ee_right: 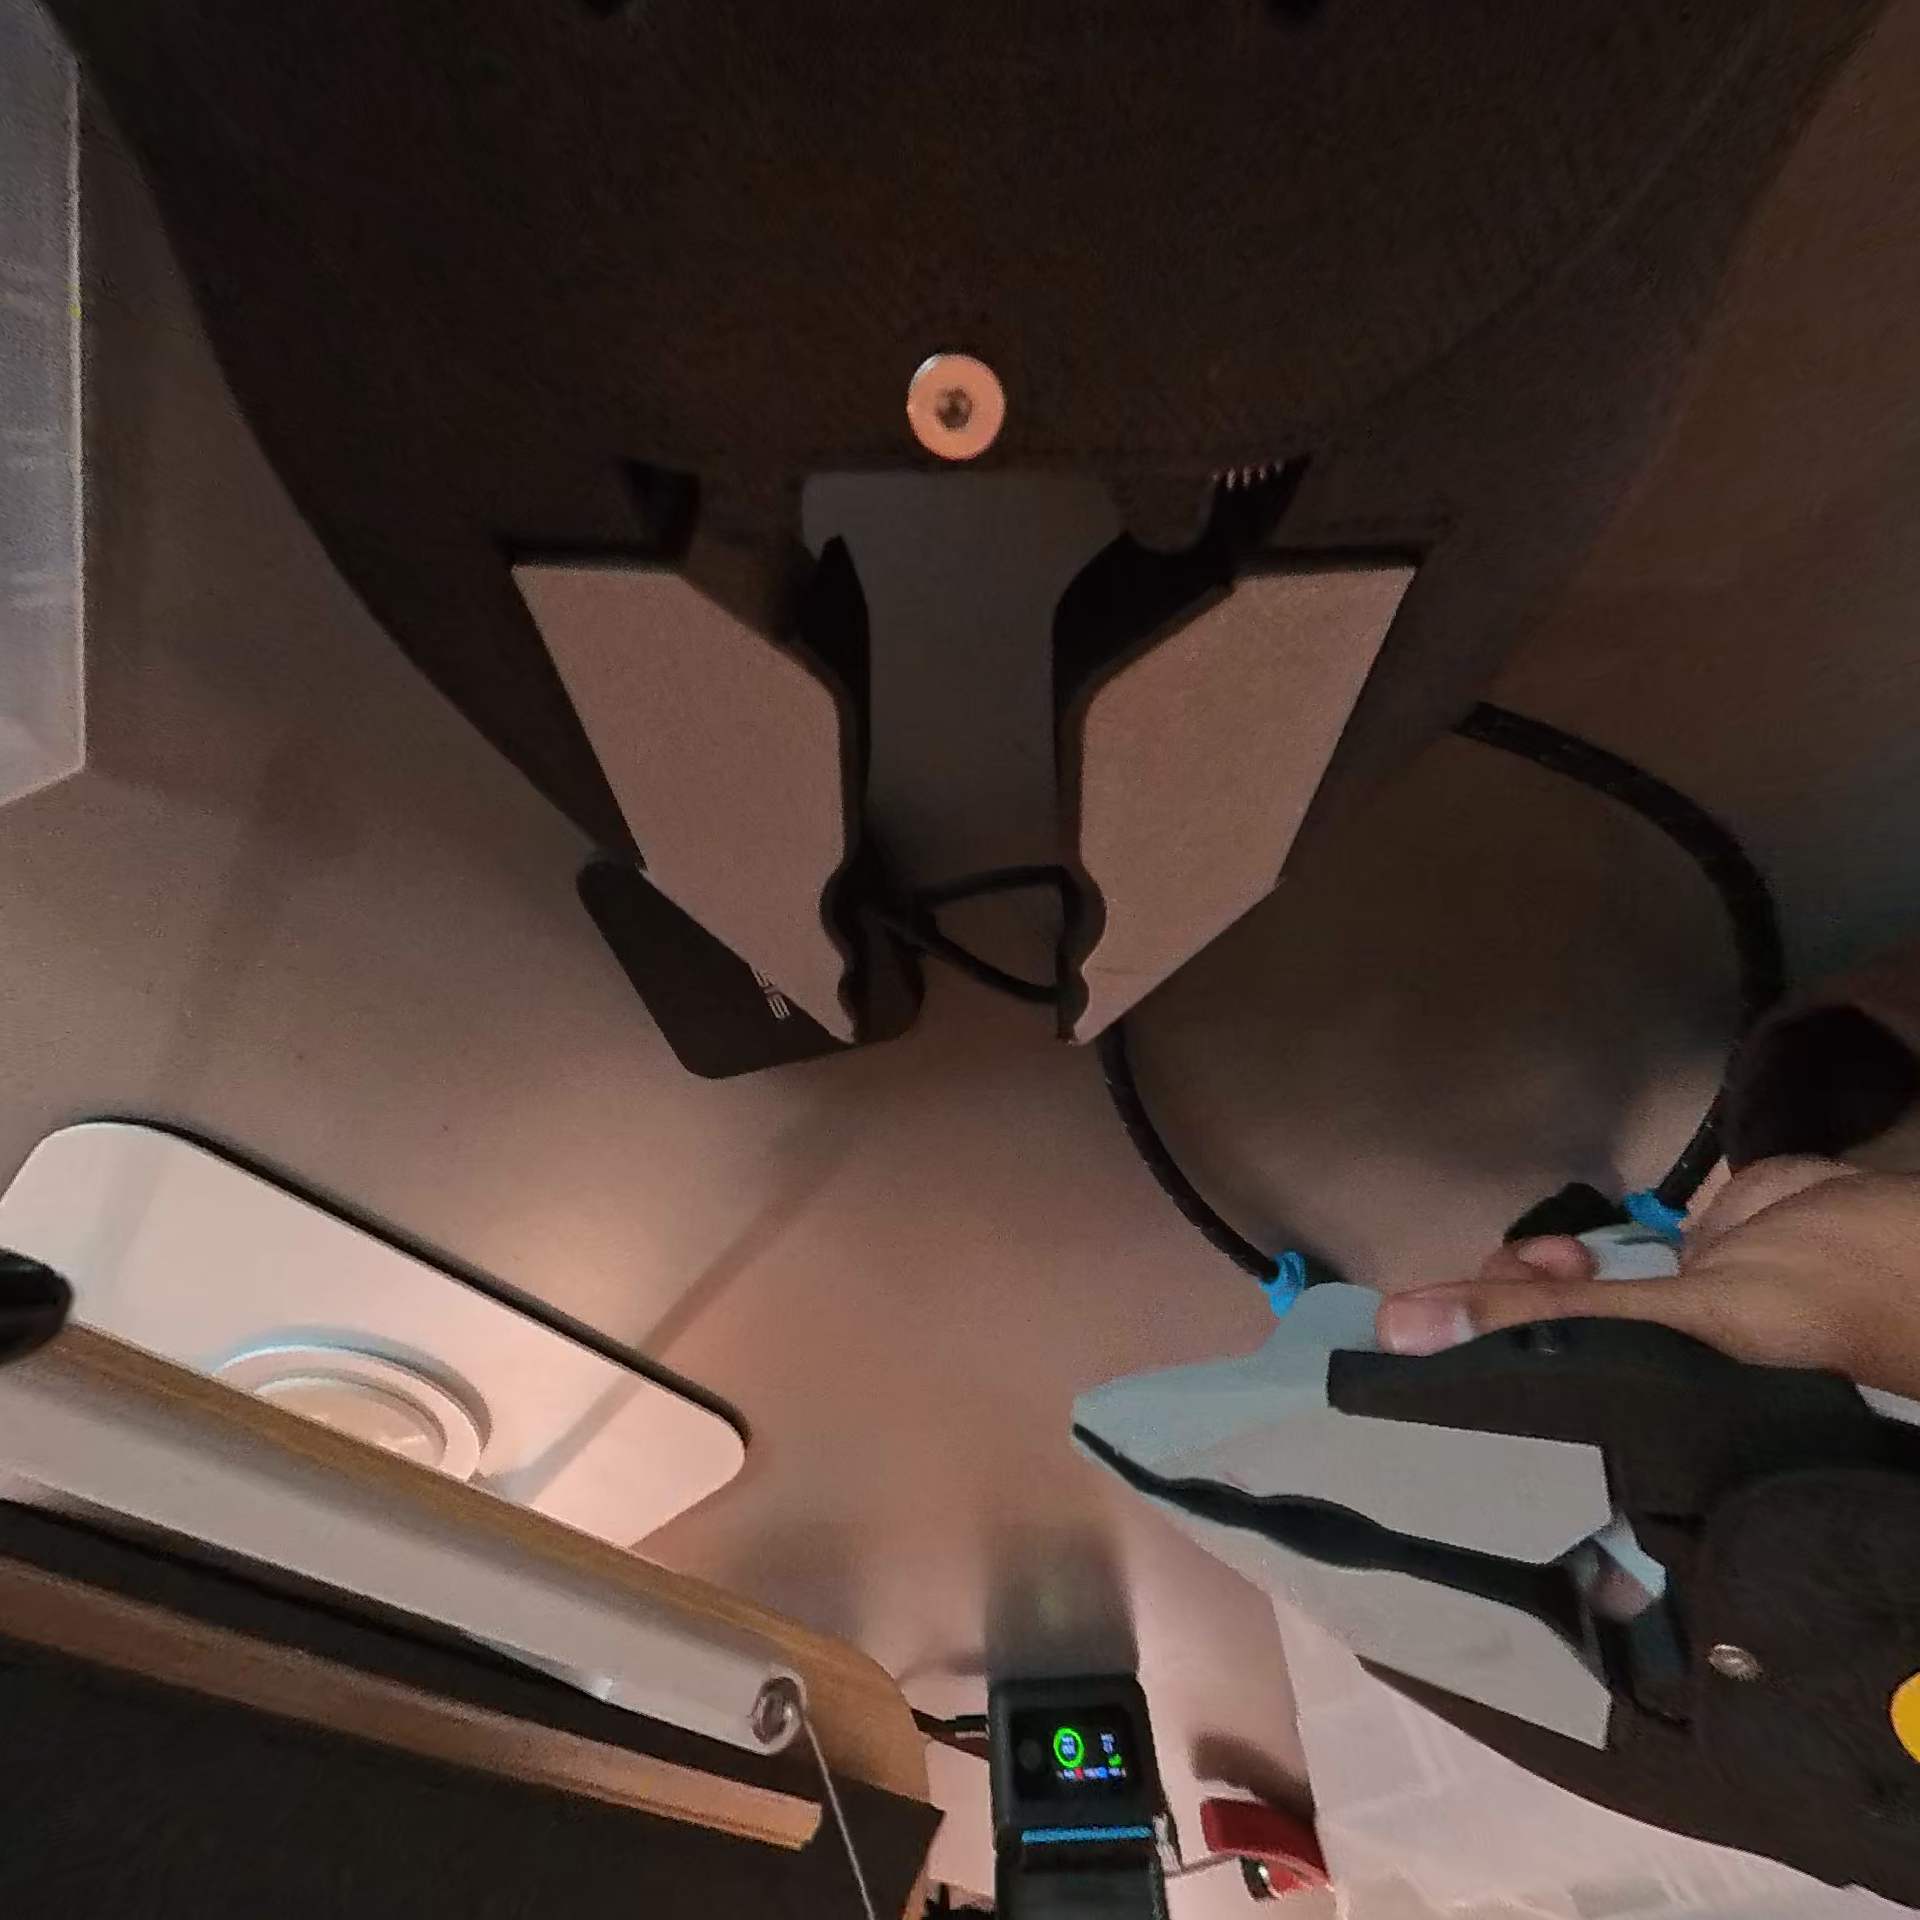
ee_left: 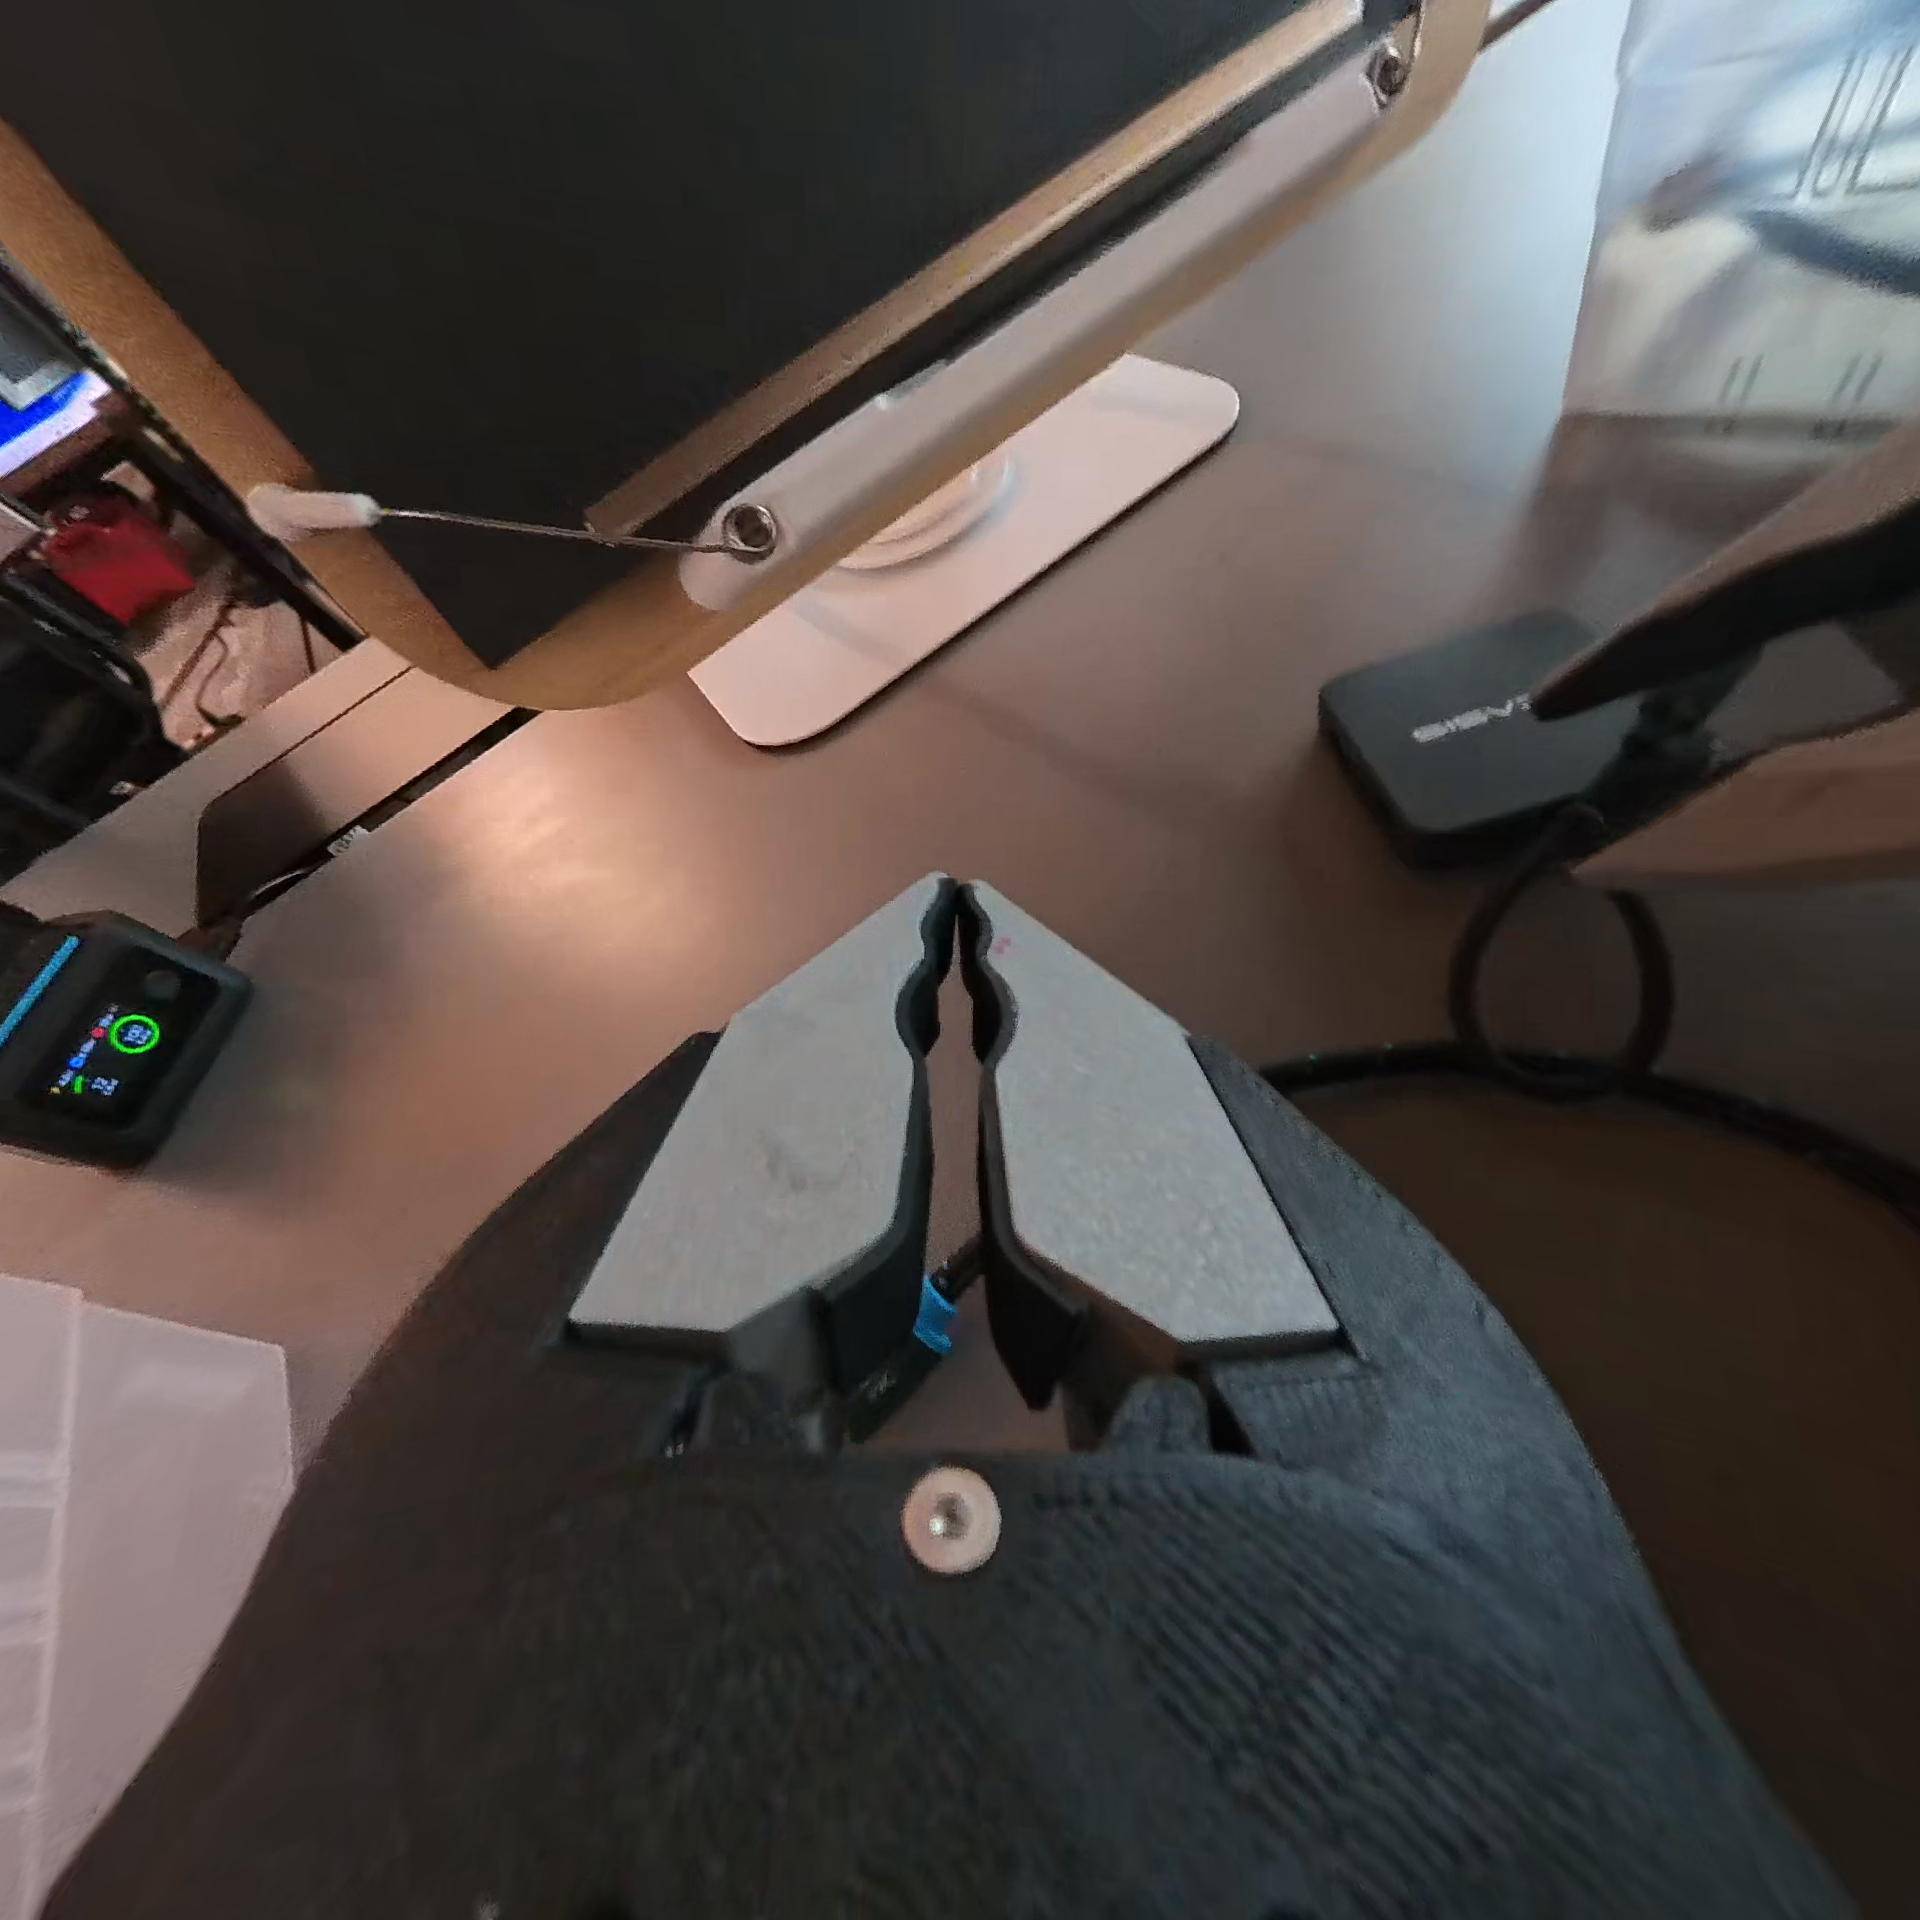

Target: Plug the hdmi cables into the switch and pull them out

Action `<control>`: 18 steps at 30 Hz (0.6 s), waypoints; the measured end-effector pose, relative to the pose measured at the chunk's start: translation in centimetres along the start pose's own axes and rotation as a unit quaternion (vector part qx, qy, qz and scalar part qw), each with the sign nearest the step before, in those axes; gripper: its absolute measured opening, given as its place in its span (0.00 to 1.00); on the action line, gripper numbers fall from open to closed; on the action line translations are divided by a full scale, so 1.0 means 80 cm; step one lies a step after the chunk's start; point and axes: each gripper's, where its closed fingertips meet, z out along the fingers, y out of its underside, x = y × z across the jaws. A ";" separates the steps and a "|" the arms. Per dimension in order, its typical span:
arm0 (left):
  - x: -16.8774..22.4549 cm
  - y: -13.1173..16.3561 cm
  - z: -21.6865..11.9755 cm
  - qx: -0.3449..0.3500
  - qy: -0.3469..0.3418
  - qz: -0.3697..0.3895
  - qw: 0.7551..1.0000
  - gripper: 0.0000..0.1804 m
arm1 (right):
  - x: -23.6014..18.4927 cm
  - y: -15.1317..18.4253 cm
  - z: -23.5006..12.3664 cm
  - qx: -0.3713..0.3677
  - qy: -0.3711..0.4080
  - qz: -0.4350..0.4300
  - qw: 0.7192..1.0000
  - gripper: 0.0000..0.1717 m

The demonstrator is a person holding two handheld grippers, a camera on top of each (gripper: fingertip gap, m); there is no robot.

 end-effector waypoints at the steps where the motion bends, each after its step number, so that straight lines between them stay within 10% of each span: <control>1: -0.001 -0.001 0.000 0.002 -0.002 -0.006 1.000 0.00 | -0.003 -0.002 0.000 0.005 -0.003 -0.004 1.000 0.20; 14: -0.015 -0.013 -0.004 0.035 -0.014 -0.076 0.996 0.04 | -0.045 0.020 0.068 -0.125 -0.014 -0.072 0.989 0.23; 18: -0.023 -0.014 -0.007 0.040 -0.028 -0.075 0.996 0.06 | -0.062 0.028 0.058 -0.146 -0.031 -0.132 0.980 0.02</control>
